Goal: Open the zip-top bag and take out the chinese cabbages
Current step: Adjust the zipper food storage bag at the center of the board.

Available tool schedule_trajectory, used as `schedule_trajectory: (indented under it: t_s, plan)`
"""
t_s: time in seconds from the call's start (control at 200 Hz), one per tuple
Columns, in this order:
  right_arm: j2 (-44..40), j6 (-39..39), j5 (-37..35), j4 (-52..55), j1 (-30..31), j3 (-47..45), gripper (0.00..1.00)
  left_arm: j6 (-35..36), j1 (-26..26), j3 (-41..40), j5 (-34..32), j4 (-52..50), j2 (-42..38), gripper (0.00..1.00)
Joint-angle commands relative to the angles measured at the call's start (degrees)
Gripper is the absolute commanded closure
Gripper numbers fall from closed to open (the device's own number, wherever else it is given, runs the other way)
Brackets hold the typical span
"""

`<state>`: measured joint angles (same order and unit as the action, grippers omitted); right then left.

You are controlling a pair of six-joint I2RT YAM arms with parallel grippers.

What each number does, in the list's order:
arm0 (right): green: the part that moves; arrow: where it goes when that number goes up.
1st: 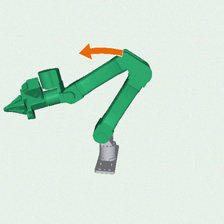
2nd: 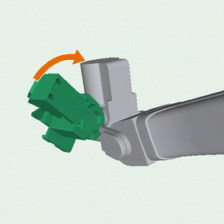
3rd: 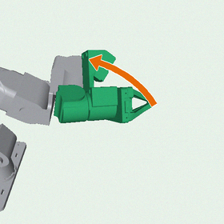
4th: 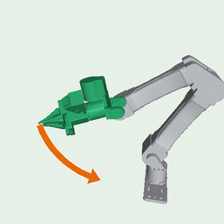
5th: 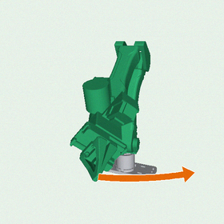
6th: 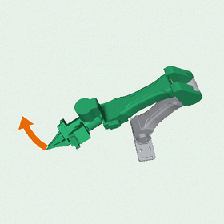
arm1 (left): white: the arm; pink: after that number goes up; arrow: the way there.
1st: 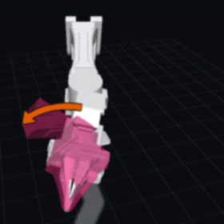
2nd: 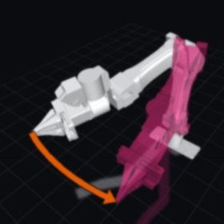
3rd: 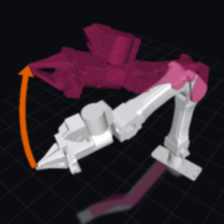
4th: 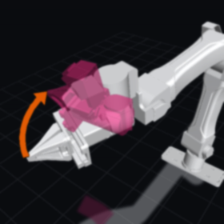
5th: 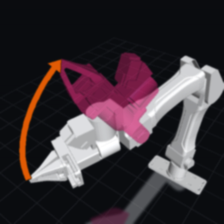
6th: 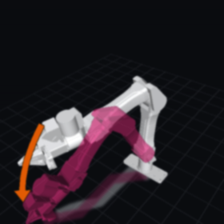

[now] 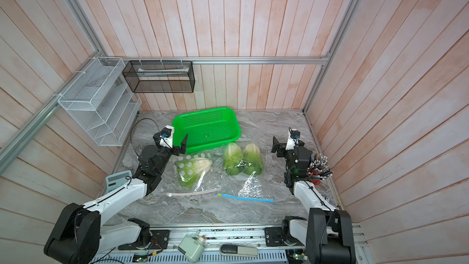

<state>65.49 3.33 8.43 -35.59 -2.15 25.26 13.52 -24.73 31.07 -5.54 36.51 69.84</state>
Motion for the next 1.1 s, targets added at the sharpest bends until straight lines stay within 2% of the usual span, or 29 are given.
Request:
schedule_trajectory:
  t_s: [0.0, 0.245, 0.34, 0.385, 0.41, 0.525, 0.66, 0.81, 0.94, 1.095]
  plan:
    - [-2.4, -1.2, 1.3, 10.0, 2.1, 2.9, 0.02, 8.5, -7.5, 1.3, -3.0, -6.1, 0.1, 0.0]
    - [-6.3, -1.9, -2.2, 15.6, 4.5, 3.9, 0.02, 13.9, -24.8, 4.8, 1.2, -16.3, 4.2, 0.01]
    - [-7.8, -1.5, -3.7, 16.7, 4.5, 3.8, 0.01, 15.0, -29.0, 4.6, 2.0, -18.5, 5.6, 0.03]
    - [-8.5, -1.3, -4.1, 16.8, 4.5, 3.4, 0.02, 15.0, -29.5, 4.5, 3.0, -19.4, 5.9, 0.04]
    - [-8.7, -1.4, -4.0, 16.9, 4.4, 3.4, 0.01, 15.0, -31.8, 4.4, 3.8, -19.8, 6.0, 0.04]
    - [-9.2, -1.4, -4.4, 18.9, 4.4, 4.0, 0.02, 15.4, -35.1, 4.9, 6.5, -22.6, 6.9, 0.07]
    - [-8.6, -1.4, -5.4, 21.8, 4.5, 5.3, 0.02, 14.9, -38.1, 4.6, 6.7, -24.4, 8.9, 0.12]
    - [-9.1, -1.6, -5.8, 23.2, 4.5, 5.9, 0.01, 12.9, -38.9, 3.1, 6.8, -23.9, 9.3, 0.16]
    - [-9.3, -1.7, -6.0, 23.8, 4.5, 6.2, 0.02, 13.0, -39.3, 2.2, 6.0, -22.8, 10.4, 0.16]
    - [-9.1, -1.6, -6.1, 24.9, 4.5, 7.2, 0.02, 13.3, -40.4, 2.0, 6.8, -23.1, 12.5, 0.22]
